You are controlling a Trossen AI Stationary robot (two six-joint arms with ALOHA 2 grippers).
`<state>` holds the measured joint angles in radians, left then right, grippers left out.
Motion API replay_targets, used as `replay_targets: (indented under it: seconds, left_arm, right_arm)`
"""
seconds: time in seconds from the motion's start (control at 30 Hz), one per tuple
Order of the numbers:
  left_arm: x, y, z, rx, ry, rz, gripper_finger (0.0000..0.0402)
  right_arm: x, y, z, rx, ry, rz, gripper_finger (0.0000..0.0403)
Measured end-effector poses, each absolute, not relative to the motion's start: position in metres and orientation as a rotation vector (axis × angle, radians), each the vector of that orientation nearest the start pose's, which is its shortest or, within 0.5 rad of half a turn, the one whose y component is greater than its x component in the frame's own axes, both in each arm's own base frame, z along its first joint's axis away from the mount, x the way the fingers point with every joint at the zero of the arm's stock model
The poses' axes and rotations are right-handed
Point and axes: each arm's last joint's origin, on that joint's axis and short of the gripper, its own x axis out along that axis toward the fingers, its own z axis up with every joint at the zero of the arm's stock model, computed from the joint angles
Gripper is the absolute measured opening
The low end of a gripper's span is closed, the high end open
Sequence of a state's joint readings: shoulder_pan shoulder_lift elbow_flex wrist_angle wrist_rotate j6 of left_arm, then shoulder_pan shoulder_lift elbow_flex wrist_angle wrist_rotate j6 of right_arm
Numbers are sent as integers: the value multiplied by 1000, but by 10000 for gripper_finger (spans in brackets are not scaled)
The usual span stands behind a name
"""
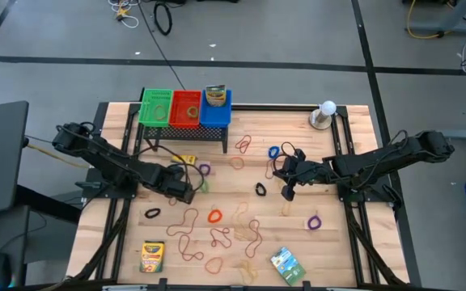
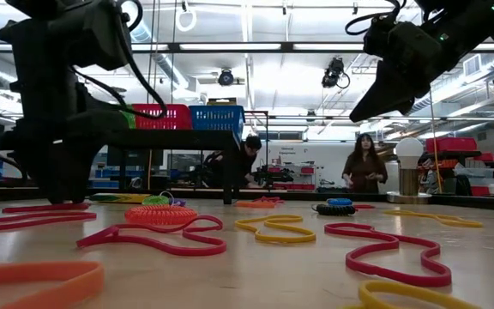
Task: Pick & Place Office Desk Supplies
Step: Put the red rubber band into the green bin on the shelf
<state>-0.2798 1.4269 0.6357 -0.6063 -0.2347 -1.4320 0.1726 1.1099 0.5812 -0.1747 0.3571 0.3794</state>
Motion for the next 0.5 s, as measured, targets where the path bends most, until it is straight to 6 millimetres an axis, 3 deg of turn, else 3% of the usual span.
replay_targets:
  seconds: [0.27, 0.5]
  left_arm:
    - [209, -53, 132, -834, 1080, 914, 167]
    - [210, -53, 130, -823, 1077, 930, 107]
  right_arm:
    - [216, 27, 207, 185, 624, -308, 8]
    - [216, 27, 208, 189, 616, -308, 8]
